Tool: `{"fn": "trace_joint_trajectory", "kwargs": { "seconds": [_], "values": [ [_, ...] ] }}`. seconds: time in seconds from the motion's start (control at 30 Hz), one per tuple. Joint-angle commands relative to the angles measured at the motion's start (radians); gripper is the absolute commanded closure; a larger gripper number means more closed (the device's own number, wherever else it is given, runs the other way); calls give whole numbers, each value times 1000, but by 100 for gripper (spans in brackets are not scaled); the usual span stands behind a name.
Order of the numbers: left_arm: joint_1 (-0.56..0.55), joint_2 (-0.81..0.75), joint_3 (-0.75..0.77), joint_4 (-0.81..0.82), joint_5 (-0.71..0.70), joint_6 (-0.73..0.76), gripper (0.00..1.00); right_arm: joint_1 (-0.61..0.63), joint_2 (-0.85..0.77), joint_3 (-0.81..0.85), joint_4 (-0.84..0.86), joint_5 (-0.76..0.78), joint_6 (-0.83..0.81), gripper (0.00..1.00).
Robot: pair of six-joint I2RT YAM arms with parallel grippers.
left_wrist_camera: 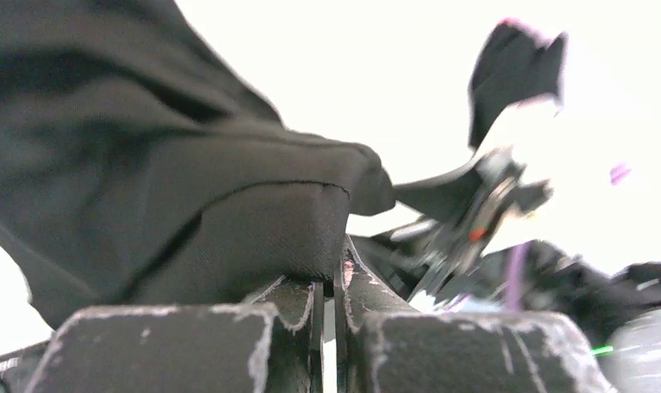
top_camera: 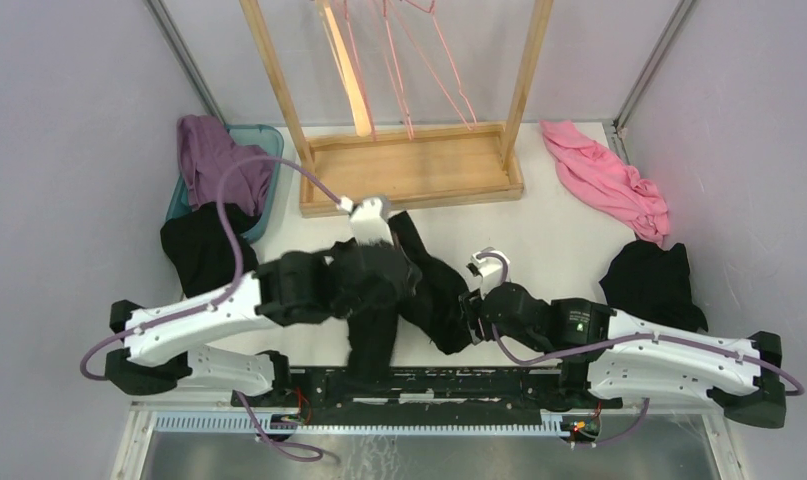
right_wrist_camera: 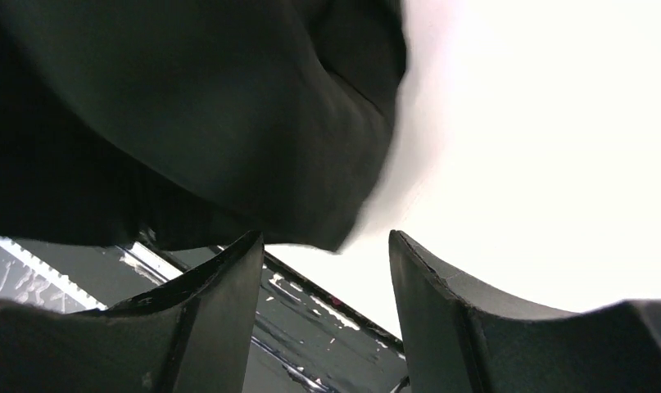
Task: Place the skirt on the hanger
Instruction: Flatten out the skirt at the center of the board.
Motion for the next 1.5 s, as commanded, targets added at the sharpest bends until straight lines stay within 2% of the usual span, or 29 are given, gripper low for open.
{"fn": "trace_joint_trajectory", "kwargs": {
  "seconds": [0.0, 0.13, 0.3, 0.57, 0.83, 0.93, 1.03, 1.2, 1.3, 1.47],
  "values": [
    [177, 37, 196, 45, 68, 310, 97, -4, -54, 47, -35, 56, 6, 36],
    [293, 126, 343, 56, 174, 402, 97, -3, -93, 57, -58, 33, 6, 36],
    [310, 202, 490, 34, 215, 439, 97, -4, -69, 42, -31, 16, 26, 36],
    [311, 179, 512, 15, 215, 437, 97, -4, -70, -43, 71, 191, 71, 27],
    [310, 157, 537, -8, 207, 440, 97, -93, -288, -103, 72, 271, 76, 29],
    [311, 152, 536, -7, 208, 437, 97, -183, -273, -79, 75, 187, 53, 30],
    [311, 154, 547, -4, 215, 438, 97, -282, -189, -74, 138, 17, 46, 34],
    [313, 161, 552, -1, 207, 440, 97, -298, -132, -131, 270, -128, 78, 37],
    [314, 173, 556, -6, 203, 447, 97, -298, -164, -149, 258, -136, 91, 38],
    [325, 172, 552, -7, 203, 455, 97, -297, -296, -111, 91, -17, 95, 38]
  ]
}}
